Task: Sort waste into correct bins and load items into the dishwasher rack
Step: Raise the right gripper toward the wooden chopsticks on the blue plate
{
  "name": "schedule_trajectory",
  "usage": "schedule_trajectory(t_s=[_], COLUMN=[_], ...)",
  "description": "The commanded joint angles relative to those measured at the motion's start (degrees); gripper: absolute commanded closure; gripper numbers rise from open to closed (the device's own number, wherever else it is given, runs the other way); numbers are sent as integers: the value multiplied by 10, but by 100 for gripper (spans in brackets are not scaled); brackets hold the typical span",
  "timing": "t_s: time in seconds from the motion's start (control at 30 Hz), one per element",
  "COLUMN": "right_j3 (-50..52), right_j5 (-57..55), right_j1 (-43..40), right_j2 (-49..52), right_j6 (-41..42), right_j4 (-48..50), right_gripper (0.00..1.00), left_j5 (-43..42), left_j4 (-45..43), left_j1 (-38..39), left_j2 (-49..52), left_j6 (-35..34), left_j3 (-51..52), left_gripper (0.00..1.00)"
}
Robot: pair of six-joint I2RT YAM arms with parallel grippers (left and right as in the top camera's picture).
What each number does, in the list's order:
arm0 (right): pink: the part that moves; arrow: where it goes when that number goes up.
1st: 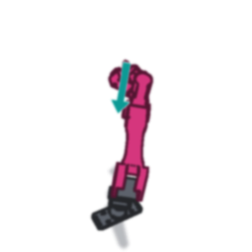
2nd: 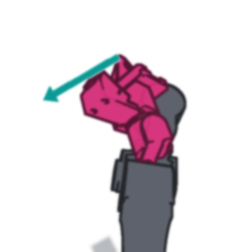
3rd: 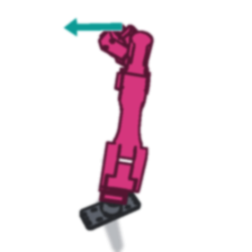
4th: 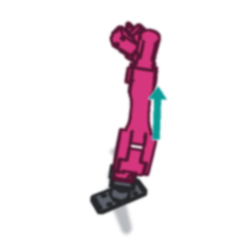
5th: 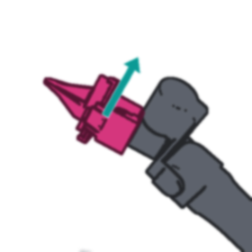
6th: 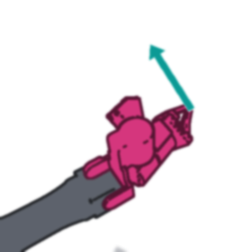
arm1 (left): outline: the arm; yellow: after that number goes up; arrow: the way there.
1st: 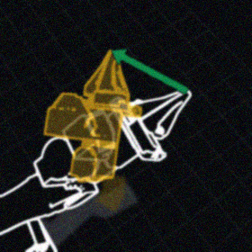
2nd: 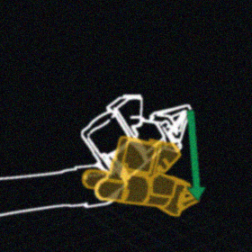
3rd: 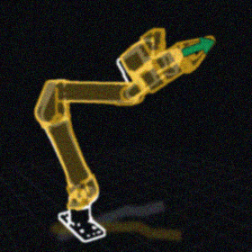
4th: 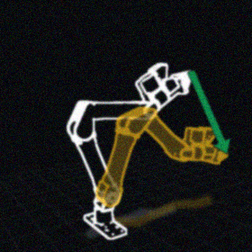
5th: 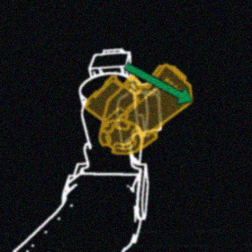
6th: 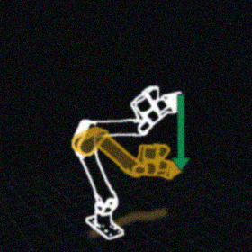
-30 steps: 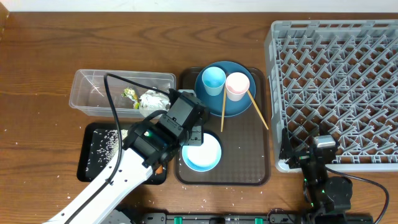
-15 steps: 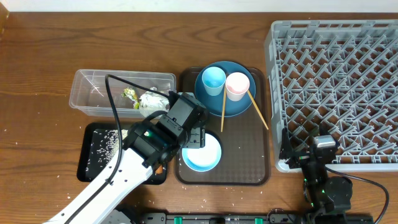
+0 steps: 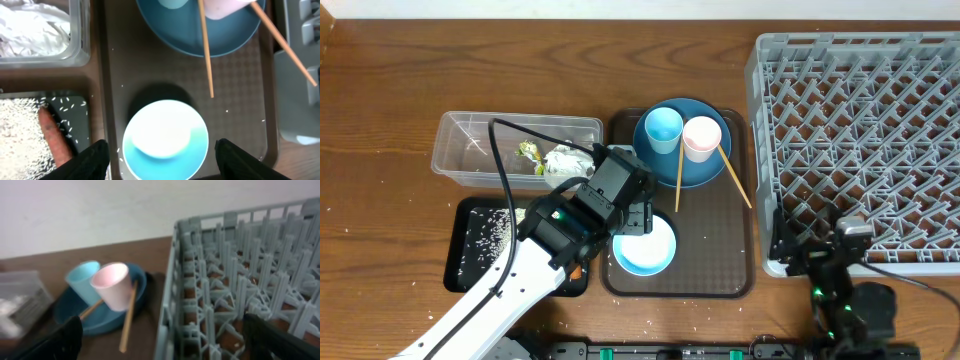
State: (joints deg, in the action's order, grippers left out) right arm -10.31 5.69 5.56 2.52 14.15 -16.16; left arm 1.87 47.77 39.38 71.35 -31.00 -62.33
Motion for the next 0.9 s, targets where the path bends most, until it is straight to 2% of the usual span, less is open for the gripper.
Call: schedule_trajectory(t_s=[0.0, 0.2, 0.37, 0.5, 0.57, 0.67, 0.7, 0.73, 0.8, 0.87], right_j3=[-136, -410, -593, -621, -616, -610, -609, -609, -609, -609], right_j5=[31, 133, 214, 313, 339, 307, 290, 271, 224, 175], right_j1=[-3, -3, -2, -2, 9, 53, 73, 91, 132, 175], right_j2=[45, 268, 465, 549, 583, 634, 651, 665, 694, 722], right_j6=[43, 43, 43, 55, 58, 58, 64, 76, 109, 137], right_j4=[-48, -300, -468, -461, -452, -451, -448, -444, -429, -404], right_gripper=[1, 1, 1, 3, 18, 35, 43, 48, 51, 50], left_j5=[18, 17, -34, -68, -68, -68, -68, -68, -68, -67], left_j4=[9, 14, 13, 17, 26, 34, 35, 36, 40, 44], left_j1=[-7, -66, -166, -245, -271, -296, -301, -303, -304, -304], left_j2=[-5, -5, -17, -31, -33, -31, -29, -29, -28, -27], left_j6=[14, 14, 26, 31, 31, 31, 31, 31, 31, 31], left_j3=[-8, -8, -11, -11, -11, -11, -10, -10, -9, -9], left_gripper=[30, 30, 30, 28, 26, 16, 16, 16, 14, 13])
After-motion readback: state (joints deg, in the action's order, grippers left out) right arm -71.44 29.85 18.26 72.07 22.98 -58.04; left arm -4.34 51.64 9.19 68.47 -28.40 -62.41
